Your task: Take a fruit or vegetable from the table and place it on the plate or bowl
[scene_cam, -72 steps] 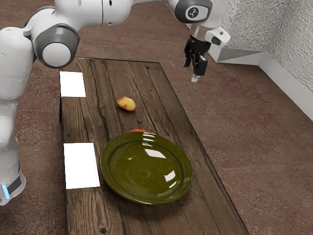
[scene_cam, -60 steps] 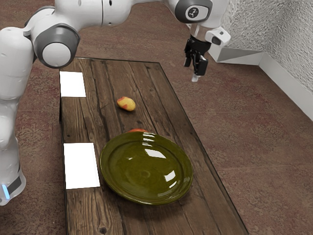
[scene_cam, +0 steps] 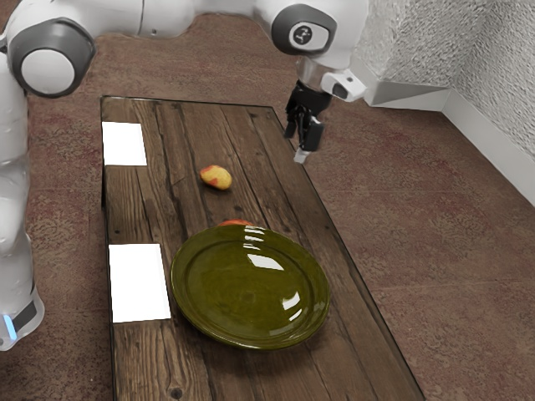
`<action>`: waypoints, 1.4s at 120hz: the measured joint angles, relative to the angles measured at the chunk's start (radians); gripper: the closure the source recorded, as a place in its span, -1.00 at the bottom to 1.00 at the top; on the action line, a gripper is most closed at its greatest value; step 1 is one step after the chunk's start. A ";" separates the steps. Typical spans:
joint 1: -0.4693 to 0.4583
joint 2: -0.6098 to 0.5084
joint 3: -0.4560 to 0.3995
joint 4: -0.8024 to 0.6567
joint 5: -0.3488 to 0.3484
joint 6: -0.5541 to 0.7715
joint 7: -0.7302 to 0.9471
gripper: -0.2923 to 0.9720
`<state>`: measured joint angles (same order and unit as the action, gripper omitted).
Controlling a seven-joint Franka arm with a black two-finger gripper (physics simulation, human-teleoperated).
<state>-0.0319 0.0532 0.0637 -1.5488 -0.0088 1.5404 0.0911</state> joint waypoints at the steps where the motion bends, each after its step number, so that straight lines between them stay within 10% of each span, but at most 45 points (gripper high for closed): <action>1: 0.000 -0.012 -0.003 -0.011 0.001 0.001 0.000 -0.54; 31: -0.252 -0.101 0.223 -0.144 0.041 0.034 0.007 -0.54; 52: -0.002 -0.303 0.299 -0.395 0.103 0.097 0.002 -0.54; 168: 0.000 -0.323 0.221 -0.750 0.163 0.428 0.529 -0.54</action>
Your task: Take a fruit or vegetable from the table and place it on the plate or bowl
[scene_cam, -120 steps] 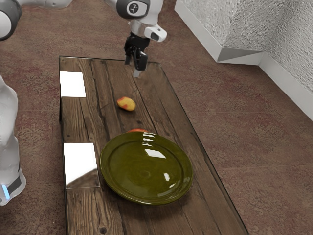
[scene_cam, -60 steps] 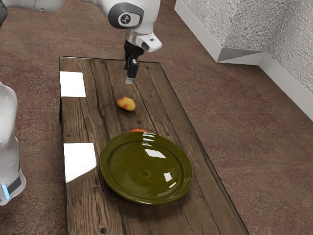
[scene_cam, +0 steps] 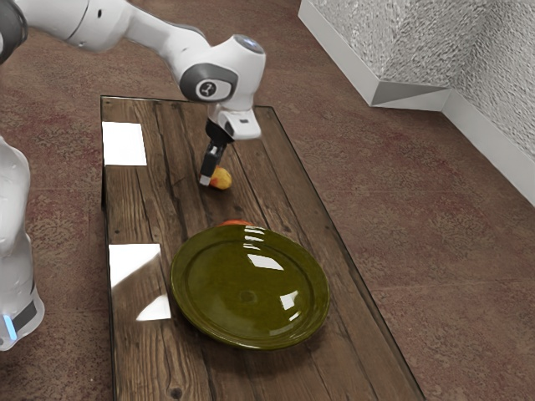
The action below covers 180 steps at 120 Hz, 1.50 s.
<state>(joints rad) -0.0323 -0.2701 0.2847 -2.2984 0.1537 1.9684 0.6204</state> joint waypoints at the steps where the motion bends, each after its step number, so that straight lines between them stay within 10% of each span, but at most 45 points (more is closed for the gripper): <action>1: 0.000 -0.001 0.003 0.000 0.000 0.002 0.003 -0.54; 113: 0.000 0.156 0.058 0.059 -0.010 0.141 0.159 -0.53; 139: 0.001 0.161 0.058 0.057 -0.021 0.154 0.167 -0.05; 180: 0.001 0.155 0.056 0.062 -0.019 0.160 0.168 0.02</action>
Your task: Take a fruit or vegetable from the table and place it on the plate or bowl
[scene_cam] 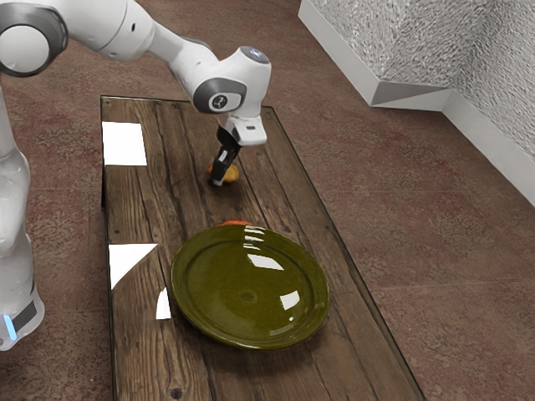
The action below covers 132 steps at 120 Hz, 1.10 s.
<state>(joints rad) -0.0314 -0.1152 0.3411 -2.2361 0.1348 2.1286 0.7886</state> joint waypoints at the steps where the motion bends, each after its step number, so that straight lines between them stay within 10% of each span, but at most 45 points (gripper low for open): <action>1: 0.000 -0.001 0.000 0.000 0.000 0.000 0.000 0.03; 54: 0.001 -0.051 -0.078 0.129 0.001 -0.068 -0.002 0.06; 132: -0.003 -0.090 -0.661 0.146 -0.107 -0.121 -0.119 0.05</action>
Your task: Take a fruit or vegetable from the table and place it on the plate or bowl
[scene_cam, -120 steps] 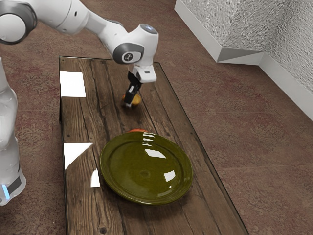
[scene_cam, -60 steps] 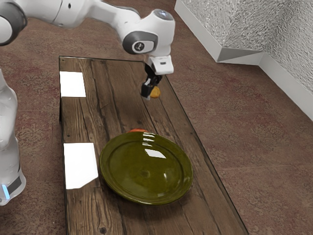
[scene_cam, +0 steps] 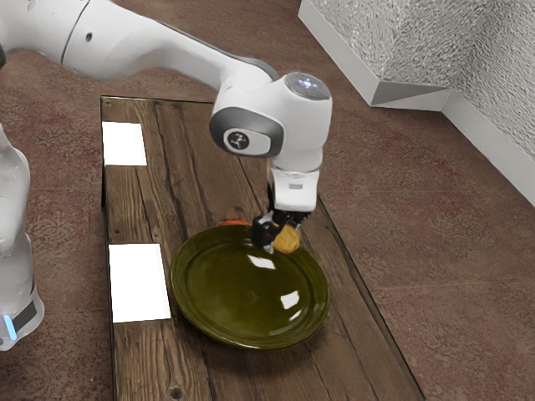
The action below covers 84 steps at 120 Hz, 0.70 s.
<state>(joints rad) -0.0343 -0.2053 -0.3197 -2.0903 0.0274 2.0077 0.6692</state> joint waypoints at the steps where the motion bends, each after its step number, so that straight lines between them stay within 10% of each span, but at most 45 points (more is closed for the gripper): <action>1: 0.001 0.000 -0.005 0.000 -0.001 0.000 -0.003 0.04; 84: 0.003 0.033 -0.028 0.064 -0.036 -0.014 -0.146 -0.52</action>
<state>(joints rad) -0.0316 -0.1718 -0.3474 -2.0261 -0.0084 1.9940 0.5229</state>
